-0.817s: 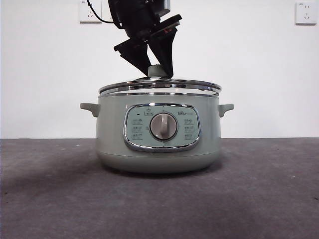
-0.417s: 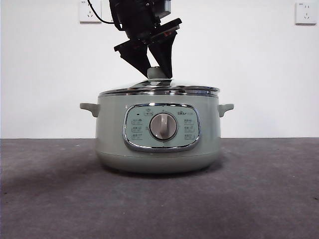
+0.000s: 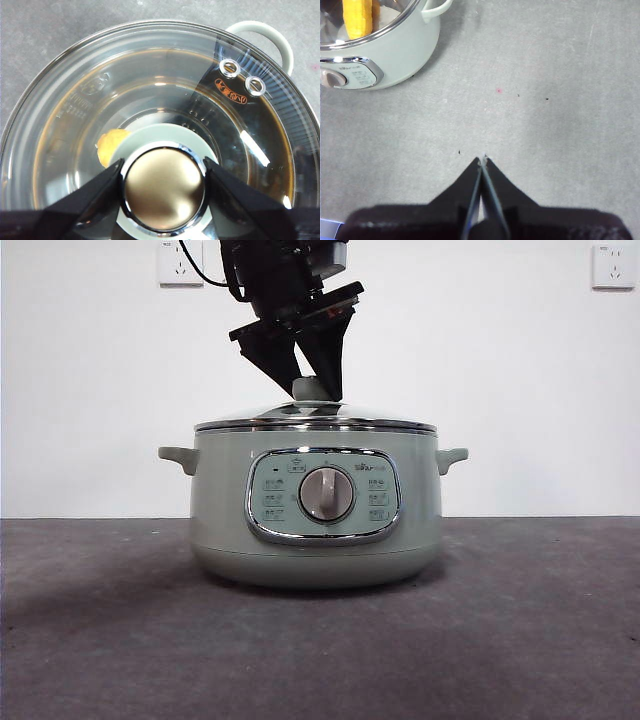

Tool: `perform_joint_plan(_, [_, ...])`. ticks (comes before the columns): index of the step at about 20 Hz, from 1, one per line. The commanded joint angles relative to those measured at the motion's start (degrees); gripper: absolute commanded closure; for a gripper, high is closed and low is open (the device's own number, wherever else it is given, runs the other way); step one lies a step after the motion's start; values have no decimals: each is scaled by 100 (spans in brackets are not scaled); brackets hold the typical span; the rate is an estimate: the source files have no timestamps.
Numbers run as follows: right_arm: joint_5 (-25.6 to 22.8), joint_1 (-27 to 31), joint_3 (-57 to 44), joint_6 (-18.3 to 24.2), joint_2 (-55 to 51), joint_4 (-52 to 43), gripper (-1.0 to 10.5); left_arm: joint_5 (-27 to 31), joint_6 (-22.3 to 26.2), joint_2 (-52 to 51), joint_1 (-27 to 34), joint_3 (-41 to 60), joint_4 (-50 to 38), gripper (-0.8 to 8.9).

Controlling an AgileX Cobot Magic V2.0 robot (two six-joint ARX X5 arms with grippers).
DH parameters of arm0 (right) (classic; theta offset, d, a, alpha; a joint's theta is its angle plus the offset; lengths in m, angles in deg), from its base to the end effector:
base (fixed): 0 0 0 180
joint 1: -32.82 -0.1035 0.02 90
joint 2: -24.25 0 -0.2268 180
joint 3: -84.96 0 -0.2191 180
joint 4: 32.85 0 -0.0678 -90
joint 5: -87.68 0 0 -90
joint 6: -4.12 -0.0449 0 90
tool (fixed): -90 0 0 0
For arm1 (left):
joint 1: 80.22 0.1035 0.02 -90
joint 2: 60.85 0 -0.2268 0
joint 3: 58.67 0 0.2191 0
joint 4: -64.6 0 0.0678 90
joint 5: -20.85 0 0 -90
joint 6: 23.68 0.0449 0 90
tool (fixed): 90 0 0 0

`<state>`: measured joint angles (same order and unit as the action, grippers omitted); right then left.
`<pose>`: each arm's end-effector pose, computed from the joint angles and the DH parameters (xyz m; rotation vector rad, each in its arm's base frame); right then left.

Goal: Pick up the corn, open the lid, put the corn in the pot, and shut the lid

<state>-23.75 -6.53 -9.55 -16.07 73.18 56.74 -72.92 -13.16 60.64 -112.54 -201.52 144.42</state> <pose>0.0977 0.0589 0.3174 -0.1390 0.8323 0.1438 0.3377 -0.2171 0.2807 0.4180 0.9523 -0.6667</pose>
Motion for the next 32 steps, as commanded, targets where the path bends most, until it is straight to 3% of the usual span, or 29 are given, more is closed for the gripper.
perform_joint_plan(1, [2, -7, -57, -72, -4, -35, 963, 13, 203, 195, 15, 94, 350, 826])
perform_joint_plan(4, [2, -7, -57, -85, -4, -33, 963, 15, 127, 195, 13, 94, 275, 755])
perform_joint_plan(7, [2, -7, -57, -83, -2, -28, 963, 17, -116, 188, 13, 85, 59, 260])
perform_joint_plan(8, [2, -7, -57, -83, -2, -26, 963, 20, -144, 173, 13, 85, -13, 238])
perform_joint_plan(15, [-2, -7, -57, -81, 0, 0, 963, 83, -247, -706, 24, 76, -448, 238])
perform_joint_plan(19, [-4, -7, -57, -83, 50, -37, 963, 83, -417, -1587, 24, 76, -114, 281])
perform_joint_plan(20, [-4, -7, -57, -85, 87, -59, 963, 79, -442, -1812, 24, 76, 42, 431])
perform_joint_plan(22, [-4, -7, -57, -87, 157, -55, 963, 79, -450, -2253, 24, 76, 348, 829])
perform_joint_plan(27, [-4, -4, -55, -85, 234, -35, 962, 79, -505, -3128, 24, 76, 905, 816])
perform_joint_plan(32, [-4, -4, -55, -85, 234, -35, 962, 79, -496, -3530, 24, 76, 800, 816])
